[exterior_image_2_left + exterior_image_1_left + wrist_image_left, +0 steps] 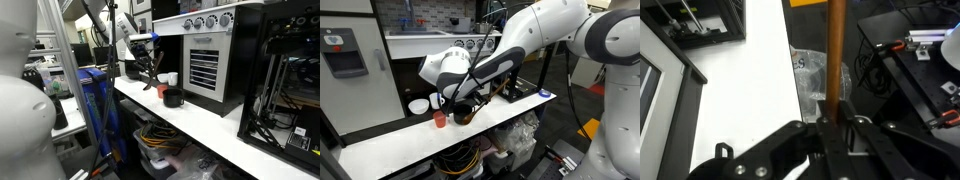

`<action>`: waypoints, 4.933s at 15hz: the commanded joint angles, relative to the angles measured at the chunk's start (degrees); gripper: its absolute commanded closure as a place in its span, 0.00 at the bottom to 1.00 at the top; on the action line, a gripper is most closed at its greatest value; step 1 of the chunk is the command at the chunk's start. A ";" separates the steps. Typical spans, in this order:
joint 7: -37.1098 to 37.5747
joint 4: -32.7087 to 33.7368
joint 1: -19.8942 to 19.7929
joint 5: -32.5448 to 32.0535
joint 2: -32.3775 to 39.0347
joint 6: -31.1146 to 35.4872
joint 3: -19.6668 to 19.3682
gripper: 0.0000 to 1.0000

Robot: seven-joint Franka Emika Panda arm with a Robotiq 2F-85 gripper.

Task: Move the wooden spoon to the right, use the wooden spoon to stir the contents in the black pot, remove the spoon from the pot and place it on the right side of the counter

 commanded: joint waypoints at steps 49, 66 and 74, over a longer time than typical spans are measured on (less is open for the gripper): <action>-77.56 -42.14 -22.19 25.13 -10.69 84.11 -19.65 0.97; -86.20 -31.79 -25.99 29.90 -0.34 82.97 -15.74 0.97; -84.42 -31.32 -25.37 28.43 1.22 82.26 -15.09 0.97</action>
